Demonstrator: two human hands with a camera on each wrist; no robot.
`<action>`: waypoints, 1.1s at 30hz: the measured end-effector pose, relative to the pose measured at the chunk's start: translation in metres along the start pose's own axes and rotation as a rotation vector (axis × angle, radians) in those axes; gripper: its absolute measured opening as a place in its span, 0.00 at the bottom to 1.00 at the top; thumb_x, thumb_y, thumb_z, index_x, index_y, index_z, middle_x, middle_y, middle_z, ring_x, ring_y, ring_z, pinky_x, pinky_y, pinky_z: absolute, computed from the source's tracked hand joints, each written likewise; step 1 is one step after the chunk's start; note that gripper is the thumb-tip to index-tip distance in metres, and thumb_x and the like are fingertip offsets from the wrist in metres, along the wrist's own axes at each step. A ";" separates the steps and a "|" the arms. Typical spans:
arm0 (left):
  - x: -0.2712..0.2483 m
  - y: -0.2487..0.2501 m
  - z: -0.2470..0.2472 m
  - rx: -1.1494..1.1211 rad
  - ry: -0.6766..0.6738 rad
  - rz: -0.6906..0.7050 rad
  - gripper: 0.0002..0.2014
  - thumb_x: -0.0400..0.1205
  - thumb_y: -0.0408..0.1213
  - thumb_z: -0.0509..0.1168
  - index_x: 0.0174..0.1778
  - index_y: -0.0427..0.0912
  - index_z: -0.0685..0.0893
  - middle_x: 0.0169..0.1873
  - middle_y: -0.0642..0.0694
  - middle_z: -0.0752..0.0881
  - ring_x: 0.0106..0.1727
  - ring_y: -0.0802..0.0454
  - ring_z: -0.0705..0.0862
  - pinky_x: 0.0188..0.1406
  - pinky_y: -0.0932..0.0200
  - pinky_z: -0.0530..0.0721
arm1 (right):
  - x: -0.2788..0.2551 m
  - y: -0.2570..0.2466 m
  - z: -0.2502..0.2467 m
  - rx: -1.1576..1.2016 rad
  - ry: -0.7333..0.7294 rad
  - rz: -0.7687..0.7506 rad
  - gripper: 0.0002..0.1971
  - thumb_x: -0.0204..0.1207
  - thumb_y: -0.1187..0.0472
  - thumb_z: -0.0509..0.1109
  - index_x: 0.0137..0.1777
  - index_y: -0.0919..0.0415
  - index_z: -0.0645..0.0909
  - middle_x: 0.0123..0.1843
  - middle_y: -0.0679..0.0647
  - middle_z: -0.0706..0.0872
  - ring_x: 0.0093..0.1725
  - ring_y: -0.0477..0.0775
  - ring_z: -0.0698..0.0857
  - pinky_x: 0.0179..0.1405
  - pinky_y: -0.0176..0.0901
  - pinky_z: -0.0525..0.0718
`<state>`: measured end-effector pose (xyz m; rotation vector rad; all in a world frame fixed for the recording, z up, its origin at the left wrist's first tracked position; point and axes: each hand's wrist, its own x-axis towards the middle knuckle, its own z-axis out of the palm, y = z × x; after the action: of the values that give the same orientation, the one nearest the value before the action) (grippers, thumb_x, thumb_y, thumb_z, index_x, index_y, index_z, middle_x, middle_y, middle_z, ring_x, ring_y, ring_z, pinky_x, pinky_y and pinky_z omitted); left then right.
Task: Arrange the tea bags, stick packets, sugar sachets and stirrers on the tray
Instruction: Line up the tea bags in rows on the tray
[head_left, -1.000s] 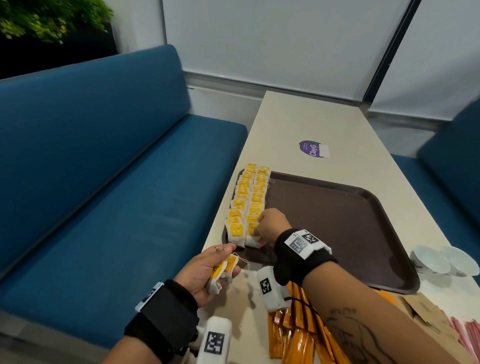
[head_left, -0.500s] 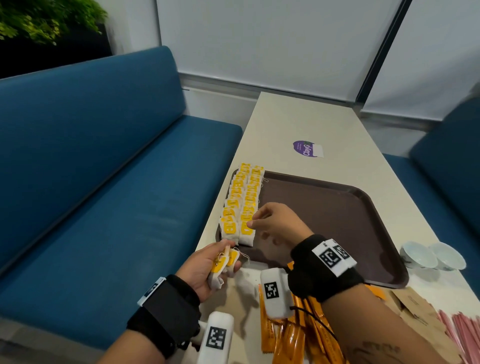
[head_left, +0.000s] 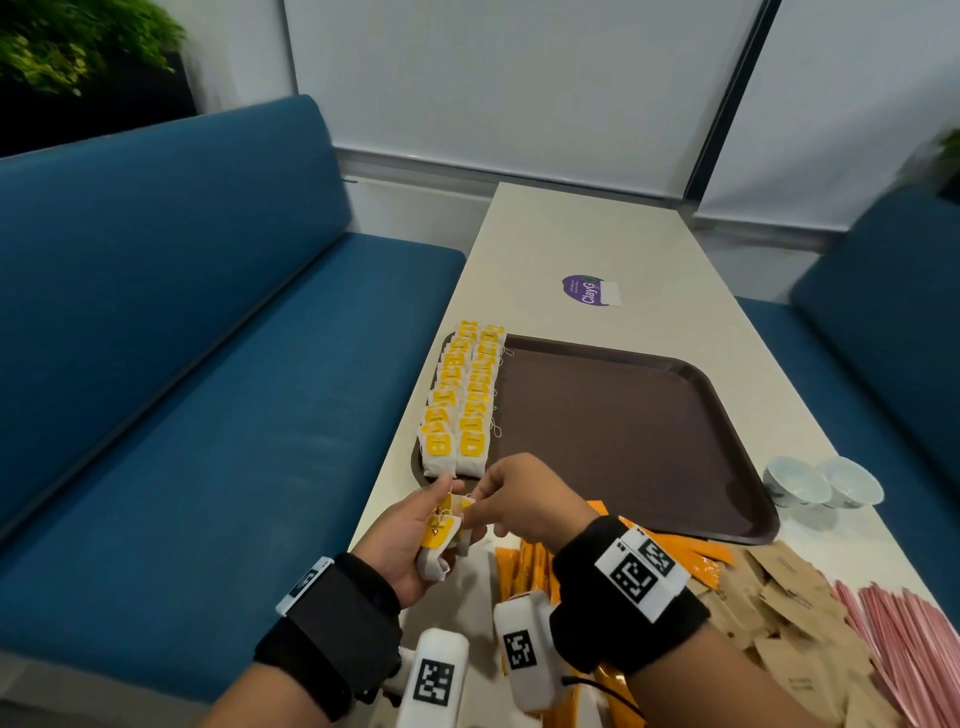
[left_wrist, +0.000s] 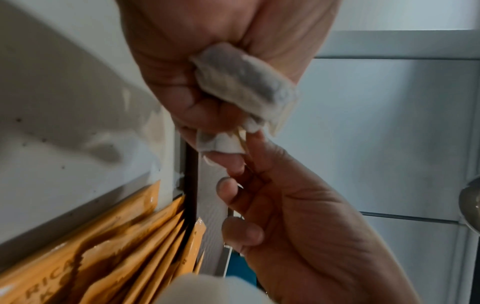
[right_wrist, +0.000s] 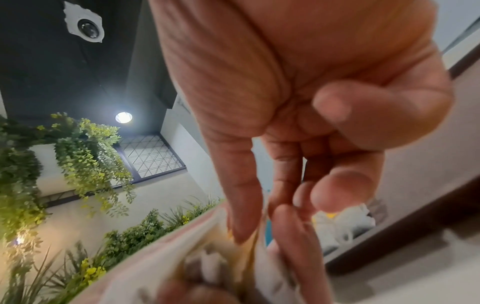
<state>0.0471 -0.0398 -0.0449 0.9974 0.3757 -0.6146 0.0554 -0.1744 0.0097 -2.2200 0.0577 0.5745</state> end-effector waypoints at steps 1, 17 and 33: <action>0.000 -0.001 0.000 -0.006 -0.002 -0.001 0.19 0.82 0.48 0.60 0.61 0.39 0.82 0.36 0.39 0.86 0.31 0.51 0.86 0.13 0.67 0.76 | -0.001 0.000 0.001 0.012 0.000 0.006 0.11 0.72 0.63 0.76 0.30 0.58 0.79 0.30 0.52 0.83 0.23 0.41 0.72 0.14 0.26 0.67; -0.006 0.000 -0.017 -0.066 0.098 -0.012 0.10 0.85 0.42 0.60 0.44 0.38 0.76 0.23 0.38 0.81 0.13 0.57 0.76 0.06 0.74 0.68 | 0.038 -0.004 -0.011 0.226 0.285 -0.001 0.04 0.81 0.66 0.65 0.45 0.61 0.74 0.41 0.59 0.81 0.28 0.49 0.81 0.16 0.30 0.74; -0.001 0.014 -0.031 -0.010 0.161 -0.057 0.08 0.82 0.32 0.56 0.45 0.31 0.77 0.20 0.39 0.82 0.25 0.52 0.73 0.10 0.73 0.65 | 0.096 -0.001 -0.005 -0.078 0.222 0.205 0.06 0.78 0.65 0.66 0.40 0.60 0.78 0.46 0.58 0.82 0.32 0.48 0.81 0.16 0.27 0.76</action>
<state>0.0550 -0.0073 -0.0502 1.0330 0.5501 -0.5843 0.1434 -0.1630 -0.0270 -2.3619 0.3871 0.4433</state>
